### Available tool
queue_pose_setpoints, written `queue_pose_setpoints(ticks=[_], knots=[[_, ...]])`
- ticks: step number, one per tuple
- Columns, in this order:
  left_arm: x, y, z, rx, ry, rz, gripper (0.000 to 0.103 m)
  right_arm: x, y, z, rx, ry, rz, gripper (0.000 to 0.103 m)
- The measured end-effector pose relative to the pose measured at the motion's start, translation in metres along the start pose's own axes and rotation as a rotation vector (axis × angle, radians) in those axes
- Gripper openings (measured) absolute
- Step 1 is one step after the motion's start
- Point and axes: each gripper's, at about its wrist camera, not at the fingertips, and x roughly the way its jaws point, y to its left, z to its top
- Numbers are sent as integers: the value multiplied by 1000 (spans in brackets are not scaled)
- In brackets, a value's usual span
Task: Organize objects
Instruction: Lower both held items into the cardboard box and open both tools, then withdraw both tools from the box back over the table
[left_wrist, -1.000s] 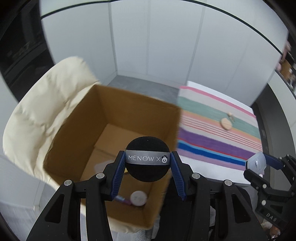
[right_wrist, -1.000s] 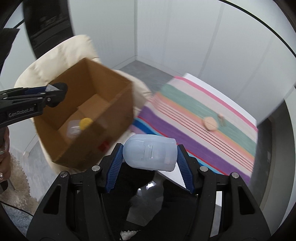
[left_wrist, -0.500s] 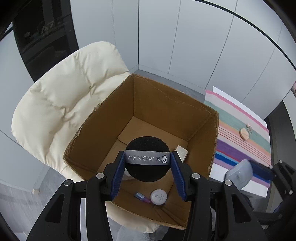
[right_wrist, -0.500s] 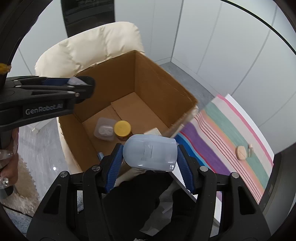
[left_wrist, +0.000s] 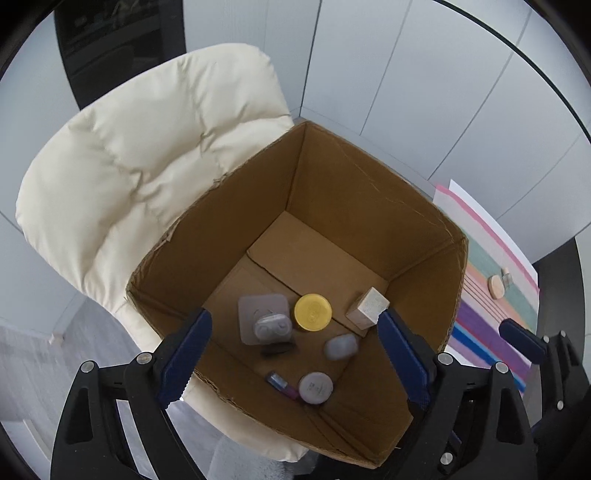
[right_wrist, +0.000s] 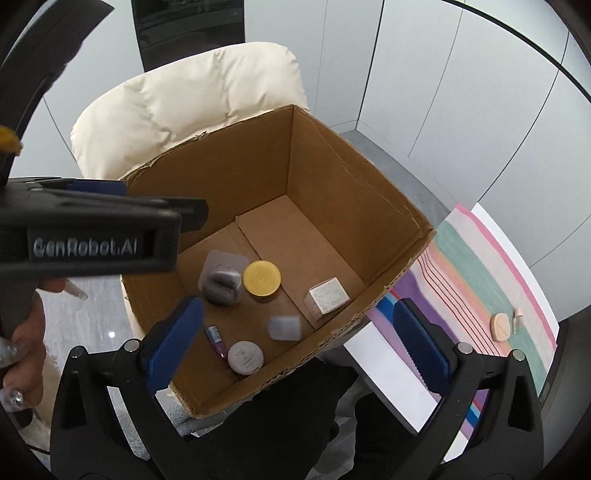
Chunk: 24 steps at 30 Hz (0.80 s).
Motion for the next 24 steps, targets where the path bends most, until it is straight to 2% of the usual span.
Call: queue_pose_setpoints(ticks=[9, 15, 24], knots=[[-3, -8, -2, 28, -26, 18, 92, -3, -10, -3, 28, -8, 3, 103], [1, -14, -5, 46, -16, 14, 92, -4, -19, -8, 52, -12, -16, 103], [5, -30, -13, 96, -14, 27, 92, -8, -47, -17, 131, -14, -30, 103]])
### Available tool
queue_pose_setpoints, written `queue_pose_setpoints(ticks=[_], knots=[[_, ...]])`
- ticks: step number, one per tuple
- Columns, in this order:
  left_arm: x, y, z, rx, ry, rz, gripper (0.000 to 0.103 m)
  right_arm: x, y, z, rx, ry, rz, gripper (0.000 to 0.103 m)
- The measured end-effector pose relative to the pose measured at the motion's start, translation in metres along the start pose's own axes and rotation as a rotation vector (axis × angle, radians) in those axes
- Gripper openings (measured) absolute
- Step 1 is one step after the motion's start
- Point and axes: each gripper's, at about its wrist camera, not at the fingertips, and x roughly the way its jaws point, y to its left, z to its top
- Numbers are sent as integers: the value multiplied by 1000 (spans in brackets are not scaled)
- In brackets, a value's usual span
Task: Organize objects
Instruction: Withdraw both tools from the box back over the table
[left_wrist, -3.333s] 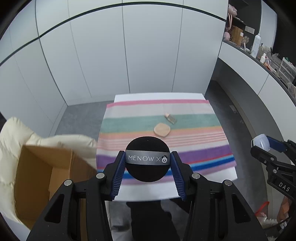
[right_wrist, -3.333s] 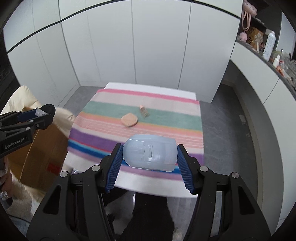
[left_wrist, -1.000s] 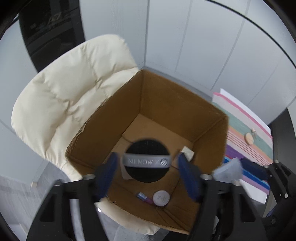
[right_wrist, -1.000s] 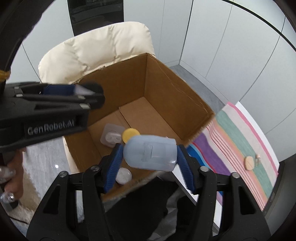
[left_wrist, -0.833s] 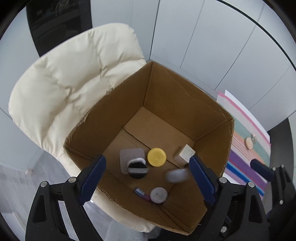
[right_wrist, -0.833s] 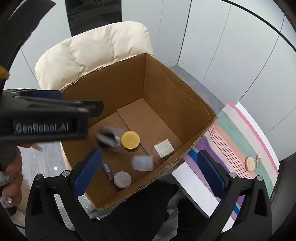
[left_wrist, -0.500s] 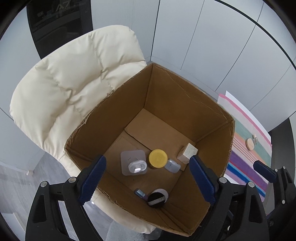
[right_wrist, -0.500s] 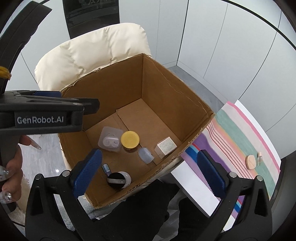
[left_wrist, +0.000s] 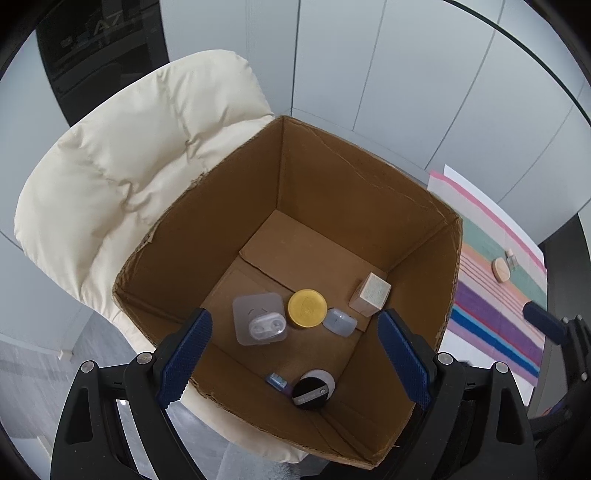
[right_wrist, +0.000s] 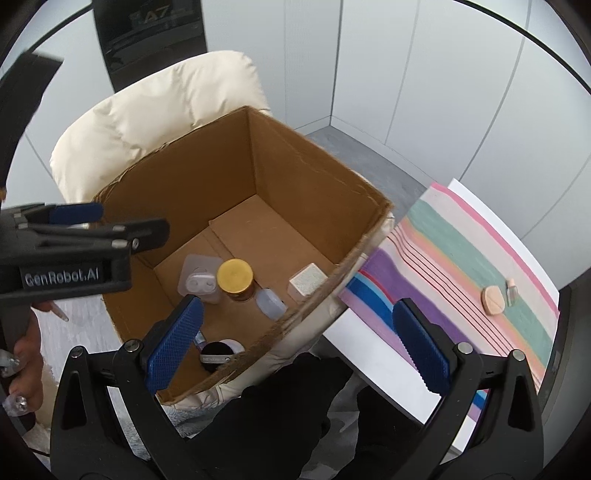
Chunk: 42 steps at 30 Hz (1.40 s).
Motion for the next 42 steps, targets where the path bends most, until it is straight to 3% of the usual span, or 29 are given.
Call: queue_pose_setpoints(ticks=[6, 18, 25, 34, 42], knots=[[-3, -26, -5, 85, -36, 23, 92, -7, -29, -7, 66, -8, -30, 103], [-2, -132, -3, 255, -32, -120, 92, -38, -117, -52, 238, -8, -151, 103], [-9, -214, -13, 411, -53, -187, 92, -69, -183, -95, 364, -14, -238, 103], [-16, -283, -27, 494, -57, -280, 92, -104, -255, -154, 529, -22, -307, 103], [-12, -333, -48, 606, -75, -266, 92, -112, -289, -183, 569, -22, -356, 103]])
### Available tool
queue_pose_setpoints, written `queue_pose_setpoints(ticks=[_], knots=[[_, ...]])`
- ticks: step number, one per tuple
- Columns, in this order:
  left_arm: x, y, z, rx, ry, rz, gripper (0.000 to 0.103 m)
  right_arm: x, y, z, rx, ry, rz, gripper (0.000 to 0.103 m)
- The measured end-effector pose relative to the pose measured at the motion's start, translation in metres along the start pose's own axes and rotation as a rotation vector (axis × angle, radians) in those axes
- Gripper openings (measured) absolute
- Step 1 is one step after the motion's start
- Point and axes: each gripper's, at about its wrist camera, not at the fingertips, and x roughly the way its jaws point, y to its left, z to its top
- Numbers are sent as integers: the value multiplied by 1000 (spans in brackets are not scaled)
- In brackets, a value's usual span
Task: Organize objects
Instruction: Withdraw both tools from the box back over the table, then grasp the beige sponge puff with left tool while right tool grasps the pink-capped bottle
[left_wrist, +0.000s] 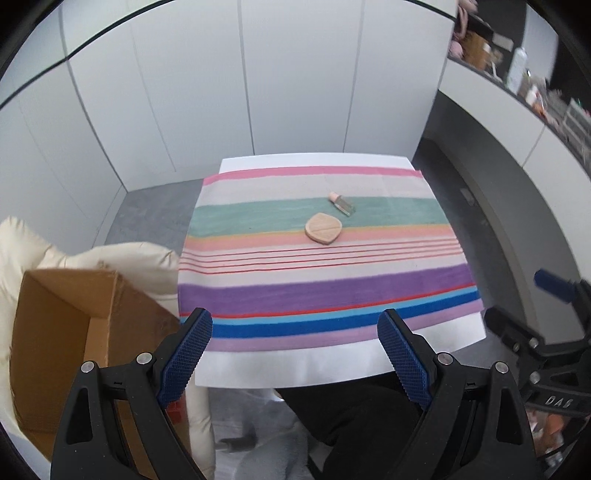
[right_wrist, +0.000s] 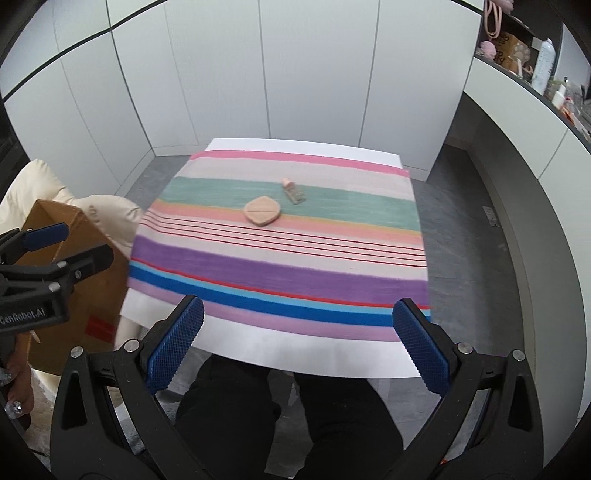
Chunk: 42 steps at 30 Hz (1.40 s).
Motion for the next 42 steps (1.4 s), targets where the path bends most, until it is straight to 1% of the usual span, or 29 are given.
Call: queue_pose_setpoints(ticks=[5, 11, 15, 18, 23, 27, 30, 33, 35, 38, 39, 40, 41, 42], knots=[[16, -10, 0, 42, 16, 12, 92, 13, -15, 2, 11, 4, -3, 103], [40, -7, 4, 18, 59, -18, 92, 36, -27, 8, 27, 20, 2, 103], [63, -16, 14, 41, 70, -27, 92, 57, -35, 15, 29, 33, 9, 103], [87, -26, 22, 72, 75, -29, 92, 77, -42, 23, 34, 41, 6, 103], [146, -40, 41, 101, 90, -33, 92, 115, -54, 41, 47, 60, 19, 103], [208, -41, 58, 43, 113, -40, 92, 152, -65, 54, 37, 81, 5, 103], [258, -45, 71, 11, 142, -22, 92, 180, -74, 62, 36, 97, 0, 103], [293, -52, 80, 13, 142, 29, 92, 207, -80, 68, 38, 113, -2, 103], [311, -50, 83, -25, 160, 15, 92, 226, -83, 73, 42, 125, 1, 103], [331, -43, 87, -86, 165, 13, 89, 251, -84, 80, 41, 128, 3, 103], [330, -41, 89, -90, 135, 30, 84, 260, -83, 83, 34, 125, 1, 103], [331, -38, 91, -96, 114, 23, 81, 266, -82, 86, 28, 121, 3, 103], [330, -37, 92, -95, 98, 18, 75, 272, -81, 88, 22, 115, 10, 103], [330, -35, 92, -90, 84, 15, 66, 280, -78, 92, 21, 109, 25, 103]])
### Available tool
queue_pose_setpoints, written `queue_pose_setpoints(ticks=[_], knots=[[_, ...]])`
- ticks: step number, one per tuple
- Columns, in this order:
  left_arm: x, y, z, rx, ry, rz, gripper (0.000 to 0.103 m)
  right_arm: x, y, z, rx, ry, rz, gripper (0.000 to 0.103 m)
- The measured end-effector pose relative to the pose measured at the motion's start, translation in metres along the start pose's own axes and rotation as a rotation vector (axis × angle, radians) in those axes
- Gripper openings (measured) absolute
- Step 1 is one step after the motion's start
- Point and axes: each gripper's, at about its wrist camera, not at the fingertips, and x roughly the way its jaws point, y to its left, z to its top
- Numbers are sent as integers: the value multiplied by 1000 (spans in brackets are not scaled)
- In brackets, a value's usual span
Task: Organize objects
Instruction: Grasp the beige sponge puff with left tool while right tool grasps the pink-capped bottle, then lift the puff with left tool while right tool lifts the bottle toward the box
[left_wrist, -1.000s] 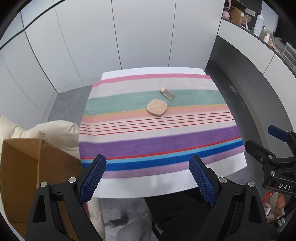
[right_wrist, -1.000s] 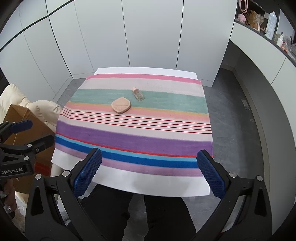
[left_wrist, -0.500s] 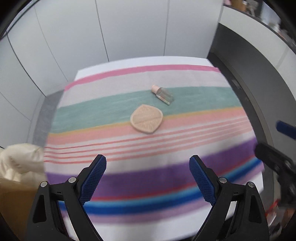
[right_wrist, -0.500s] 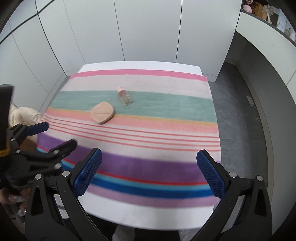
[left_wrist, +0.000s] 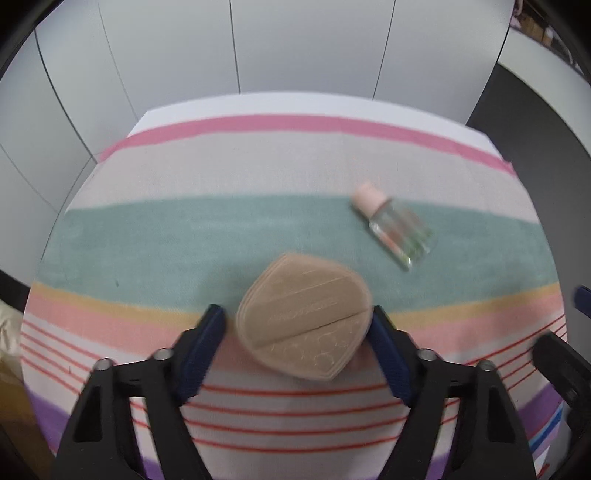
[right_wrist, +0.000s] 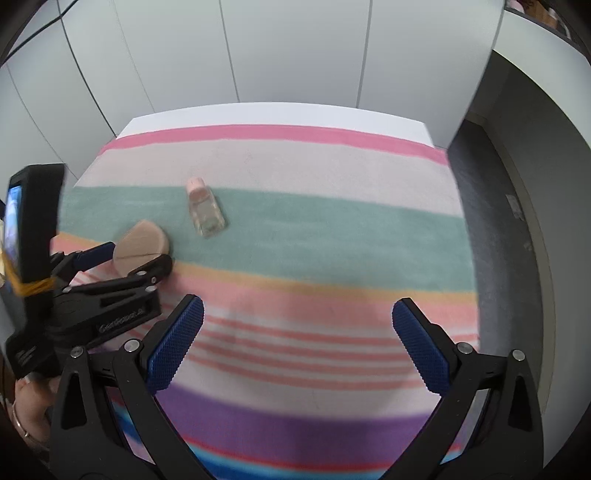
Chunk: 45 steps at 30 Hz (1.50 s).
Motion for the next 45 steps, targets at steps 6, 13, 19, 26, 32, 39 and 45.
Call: queue_pose_setpoints(ticks=[6, 13, 19, 26, 32, 39, 45], knots=[[-1, 23, 3, -3, -17, 34, 65, 36, 26, 27, 4, 1, 57, 103], [-2, 40, 6, -23, 4, 40, 65, 70, 70, 48, -88, -16, 10, 92], [-3, 47, 6, -67, 12, 31, 65, 85, 76, 52, -99, -1, -7, 29], [-12, 55, 7, -82, 13, 37, 65, 69, 59, 47, -48, -6, -9, 29], [-31, 62, 11, -98, 5, 48, 65, 44, 51, 45, -29, -15, -24, 29], [-85, 64, 28, -73, -57, 76, 65, -4, 53, 51, -17, -49, -31, 29], [-146, 69, 44, -63, -104, 68, 65, -66, 53, 62, -15, -98, -45, 29]])
